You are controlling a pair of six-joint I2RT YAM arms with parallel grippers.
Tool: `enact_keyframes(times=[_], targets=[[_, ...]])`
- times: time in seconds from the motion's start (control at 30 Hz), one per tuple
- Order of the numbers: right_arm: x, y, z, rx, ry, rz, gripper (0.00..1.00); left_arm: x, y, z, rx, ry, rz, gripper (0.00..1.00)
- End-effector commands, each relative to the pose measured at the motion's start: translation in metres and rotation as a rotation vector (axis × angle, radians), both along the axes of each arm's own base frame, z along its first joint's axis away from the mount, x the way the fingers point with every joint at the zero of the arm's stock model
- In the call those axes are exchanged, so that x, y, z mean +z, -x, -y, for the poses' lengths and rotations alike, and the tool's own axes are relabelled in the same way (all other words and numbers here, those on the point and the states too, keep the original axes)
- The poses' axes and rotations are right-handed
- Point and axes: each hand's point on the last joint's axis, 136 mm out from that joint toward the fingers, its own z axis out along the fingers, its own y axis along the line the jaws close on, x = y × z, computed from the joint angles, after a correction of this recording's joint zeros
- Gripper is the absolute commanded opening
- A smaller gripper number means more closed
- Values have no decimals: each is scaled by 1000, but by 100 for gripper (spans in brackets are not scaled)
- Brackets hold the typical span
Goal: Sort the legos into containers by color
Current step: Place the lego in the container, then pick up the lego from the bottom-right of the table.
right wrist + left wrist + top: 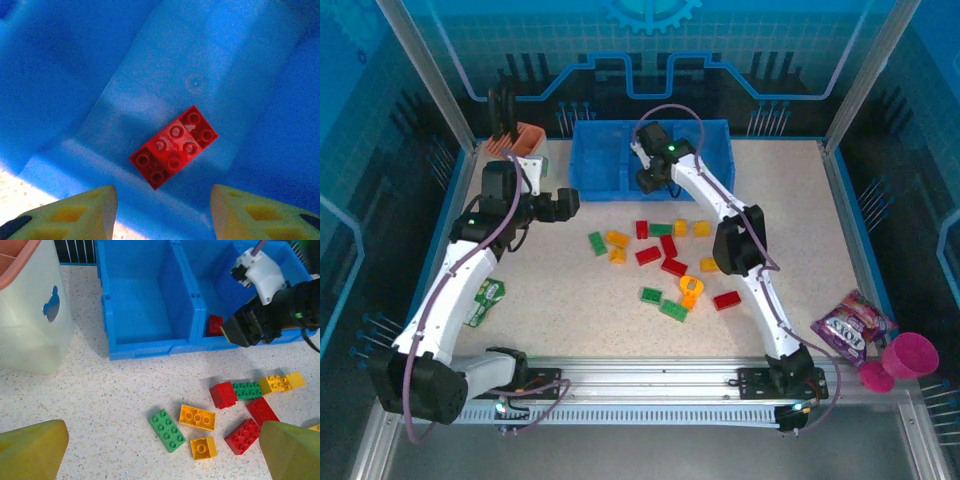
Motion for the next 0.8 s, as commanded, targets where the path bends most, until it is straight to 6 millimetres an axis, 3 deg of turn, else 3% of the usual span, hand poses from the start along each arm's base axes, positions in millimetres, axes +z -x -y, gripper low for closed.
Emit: enact_keyframes(times=[0.0,0.13,0.3,0.43,0.6,0.77], targets=[[62,12,5,-1,-49,66,52,11,0,0,14,8,11,99],[89,46,15,-17,-59,65,51,11,1,0,15,7,13,99],[87,112,50,-79,-66,2,51,12,1,0,12,14,15,99],[75,181,94,-186,-52,-71,54,14,2,1,12,18,17,99],[46,268,156,-498,-86,-198,56,14,2,2,9,22,13,99],[12,332,186,-767,-188,-289,60,14,2,3,8,26,11,99]])
